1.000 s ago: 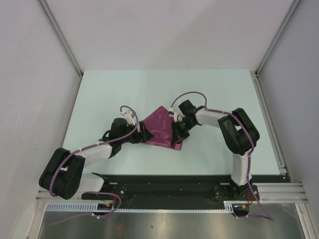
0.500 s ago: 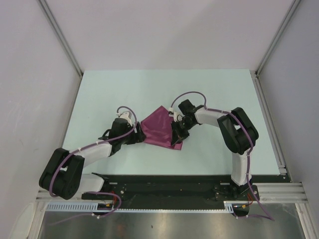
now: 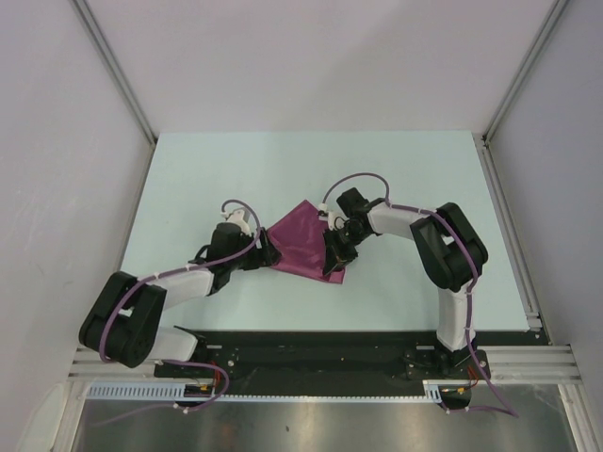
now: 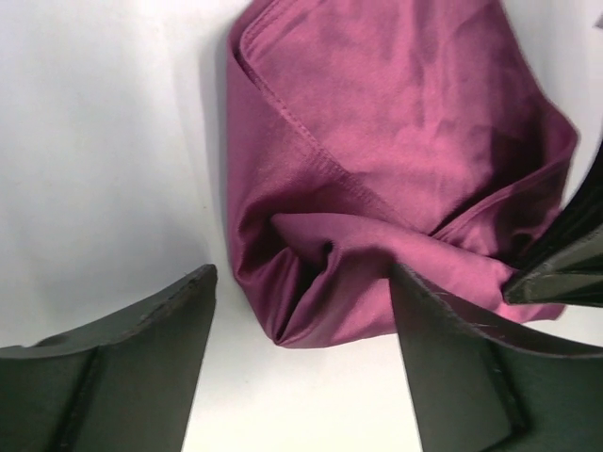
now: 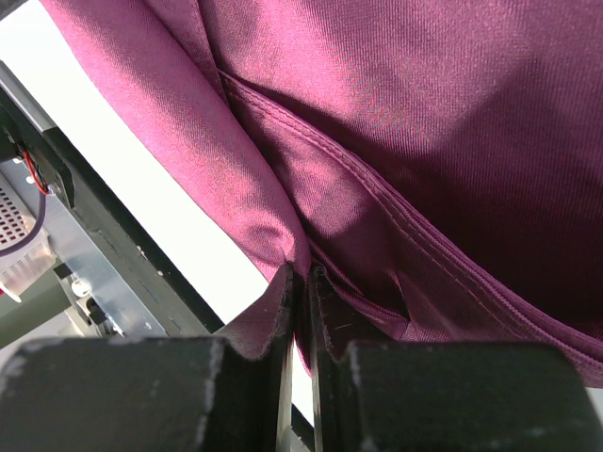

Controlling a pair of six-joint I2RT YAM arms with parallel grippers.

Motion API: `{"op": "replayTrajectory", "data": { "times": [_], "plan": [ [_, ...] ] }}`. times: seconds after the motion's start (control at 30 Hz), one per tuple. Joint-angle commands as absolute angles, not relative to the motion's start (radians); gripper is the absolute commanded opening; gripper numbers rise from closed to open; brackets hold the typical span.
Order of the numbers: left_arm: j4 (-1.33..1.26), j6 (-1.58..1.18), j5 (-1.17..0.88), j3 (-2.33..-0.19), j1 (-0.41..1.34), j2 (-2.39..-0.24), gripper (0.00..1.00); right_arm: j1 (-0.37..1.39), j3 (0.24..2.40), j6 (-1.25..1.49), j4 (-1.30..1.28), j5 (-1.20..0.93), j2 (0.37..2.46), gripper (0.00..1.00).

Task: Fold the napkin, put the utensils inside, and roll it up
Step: Roll the napkin with the utensil

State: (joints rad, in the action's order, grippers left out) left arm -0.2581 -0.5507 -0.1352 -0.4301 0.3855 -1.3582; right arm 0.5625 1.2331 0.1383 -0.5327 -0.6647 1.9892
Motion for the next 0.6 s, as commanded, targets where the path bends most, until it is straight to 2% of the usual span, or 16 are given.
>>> {"op": "replayTrajectory", "data": {
  "times": [0.0, 0.13, 0.43, 0.57],
  "plan": [
    [-0.29, -0.591, -0.209, -0.373, 0.361, -1.344, 0.83, 0.565, 1.239, 0.109, -0.58, -0.601, 2.029, 0.07],
    [-0.281, -0.589, -0.219, -0.37, 0.333, -1.357, 0.85, 0.566, 1.241, 0.107, -0.58, -0.603, 2.031, 0.07],
    [-0.337, -0.594, -0.259, -0.36, 0.291, -1.411, 0.77, 0.569, 1.247, 0.104, -0.583, -0.609, 2.042, 0.07],
    [-0.394, -0.592, -0.287, -0.359, 0.291, -1.431, 0.7, 0.571, 1.249, 0.104, -0.586, -0.607, 2.042, 0.07]
  ]
}}
